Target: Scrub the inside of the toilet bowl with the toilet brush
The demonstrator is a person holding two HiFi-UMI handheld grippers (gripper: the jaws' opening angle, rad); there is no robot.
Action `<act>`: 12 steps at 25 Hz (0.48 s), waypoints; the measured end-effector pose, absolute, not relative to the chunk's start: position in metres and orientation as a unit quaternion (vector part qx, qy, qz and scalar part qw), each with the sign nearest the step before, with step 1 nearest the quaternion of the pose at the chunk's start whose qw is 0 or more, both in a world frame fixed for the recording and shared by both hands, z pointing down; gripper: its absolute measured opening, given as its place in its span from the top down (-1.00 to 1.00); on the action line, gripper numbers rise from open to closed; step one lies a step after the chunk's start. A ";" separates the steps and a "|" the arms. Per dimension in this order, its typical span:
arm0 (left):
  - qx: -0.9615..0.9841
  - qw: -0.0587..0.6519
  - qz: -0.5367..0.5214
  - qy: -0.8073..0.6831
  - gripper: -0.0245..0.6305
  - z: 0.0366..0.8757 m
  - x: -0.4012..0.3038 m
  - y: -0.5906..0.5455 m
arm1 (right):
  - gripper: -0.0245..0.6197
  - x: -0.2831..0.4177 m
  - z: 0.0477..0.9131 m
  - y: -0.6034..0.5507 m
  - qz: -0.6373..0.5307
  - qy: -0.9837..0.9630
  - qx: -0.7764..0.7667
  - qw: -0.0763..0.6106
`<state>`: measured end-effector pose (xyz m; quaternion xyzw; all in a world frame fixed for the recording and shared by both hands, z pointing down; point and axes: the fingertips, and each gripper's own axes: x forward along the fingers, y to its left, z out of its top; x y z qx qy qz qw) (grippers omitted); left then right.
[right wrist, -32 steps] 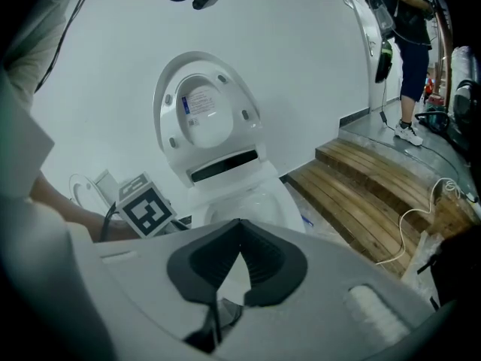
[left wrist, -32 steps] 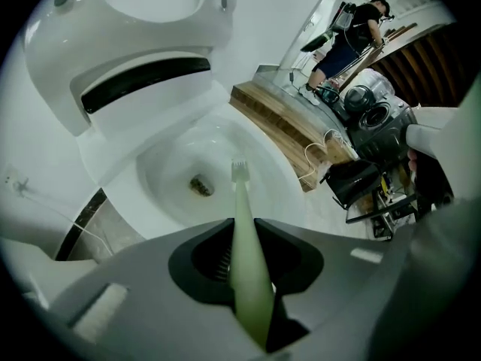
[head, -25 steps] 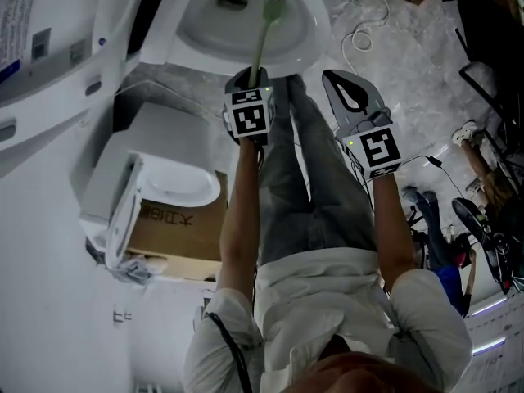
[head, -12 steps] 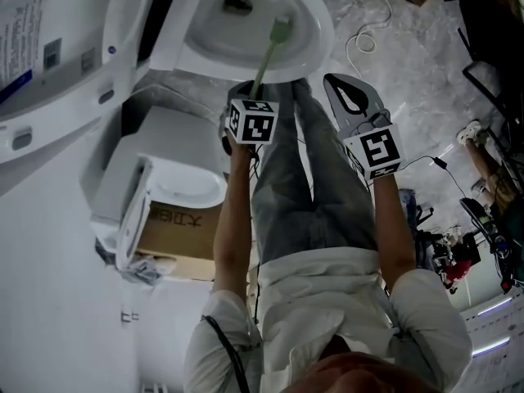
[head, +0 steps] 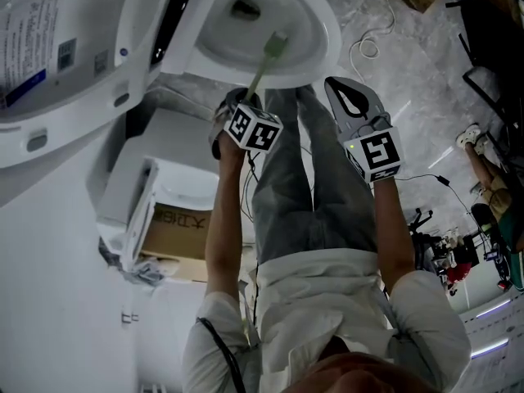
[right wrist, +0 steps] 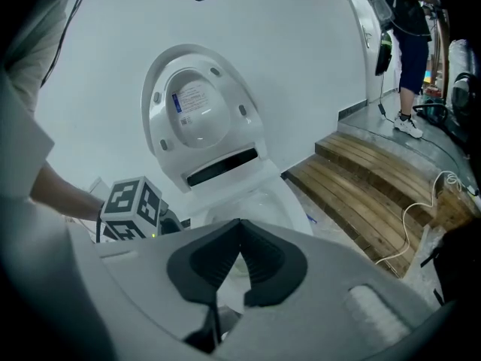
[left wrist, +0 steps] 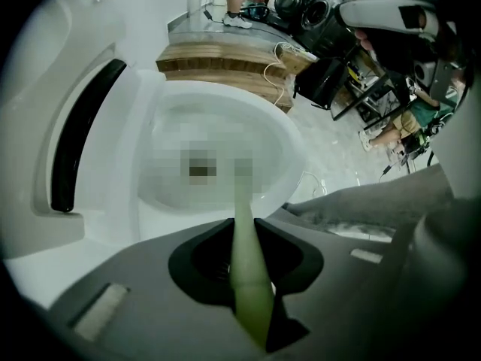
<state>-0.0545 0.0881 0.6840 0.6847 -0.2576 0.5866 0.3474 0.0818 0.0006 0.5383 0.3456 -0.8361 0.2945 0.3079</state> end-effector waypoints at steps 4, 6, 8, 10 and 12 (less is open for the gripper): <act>0.683 0.317 0.610 -0.246 0.62 0.684 -0.069 0.084 | 0.91 0.071 0.540 -0.004 0.292 -0.840 0.338 0.308; 0.682 0.302 0.621 -0.240 0.62 0.684 -0.076 0.080 | 0.91 0.065 0.543 -0.007 0.292 -0.841 0.334 0.309; 0.681 0.284 0.634 -0.235 0.62 0.684 -0.085 0.075 | 0.91 0.060 0.545 -0.011 0.292 -0.842 0.332 0.309; 0.678 0.269 0.644 -0.231 0.62 0.685 -0.094 0.069 | 0.91 0.054 0.545 -0.014 0.291 -0.843 0.330 0.309; 0.675 0.261 0.651 -0.229 0.62 0.686 -0.101 0.066 | 0.91 0.051 0.544 -0.017 0.289 -0.845 0.327 0.310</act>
